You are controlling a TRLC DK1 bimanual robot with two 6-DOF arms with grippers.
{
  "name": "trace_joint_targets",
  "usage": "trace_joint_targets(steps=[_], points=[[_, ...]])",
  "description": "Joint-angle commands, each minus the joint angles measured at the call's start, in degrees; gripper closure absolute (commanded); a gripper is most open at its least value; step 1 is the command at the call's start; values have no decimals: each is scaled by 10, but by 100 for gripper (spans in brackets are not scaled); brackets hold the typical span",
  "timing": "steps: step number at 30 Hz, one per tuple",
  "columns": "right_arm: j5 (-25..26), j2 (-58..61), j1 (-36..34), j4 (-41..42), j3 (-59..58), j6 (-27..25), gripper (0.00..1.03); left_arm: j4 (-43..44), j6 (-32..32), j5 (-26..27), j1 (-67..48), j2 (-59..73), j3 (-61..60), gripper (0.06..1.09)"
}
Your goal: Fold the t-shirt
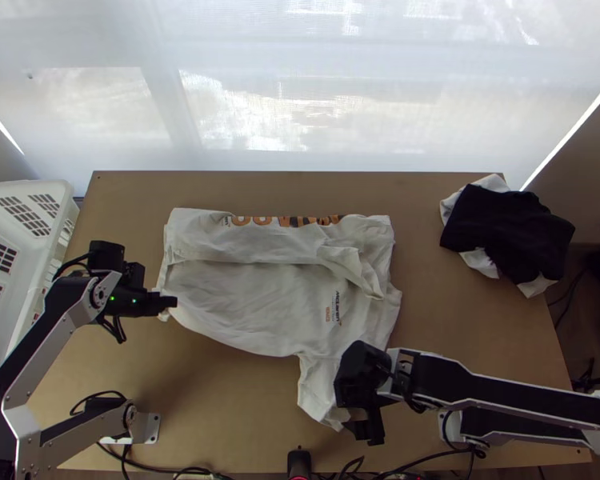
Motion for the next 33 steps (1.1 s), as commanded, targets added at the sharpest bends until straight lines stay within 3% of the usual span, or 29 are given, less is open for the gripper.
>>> trace_joint_targets(steps=[1,3,5,13,17,24,33], points=[[-15,20,24,33,-6,16,10,1,0,0,1,24,14,105],[-19,26,28,44,-7,26,10,2,0,0,1,29,18,105],[-23,34,29,52,-8,27,19,3,-1,0,2,33,21,105],[-27,52,28,112,-54,19,68,3,-1,-1,6,36,24,105],[-27,54,26,116,-61,19,98,3,-1,-1,8,37,27,105],[-21,29,7,126,-55,27,100,-2,-2,0,8,36,35,105],[-9,-31,-144,88,-17,24,100,-19,-1,0,12,27,68,105]])
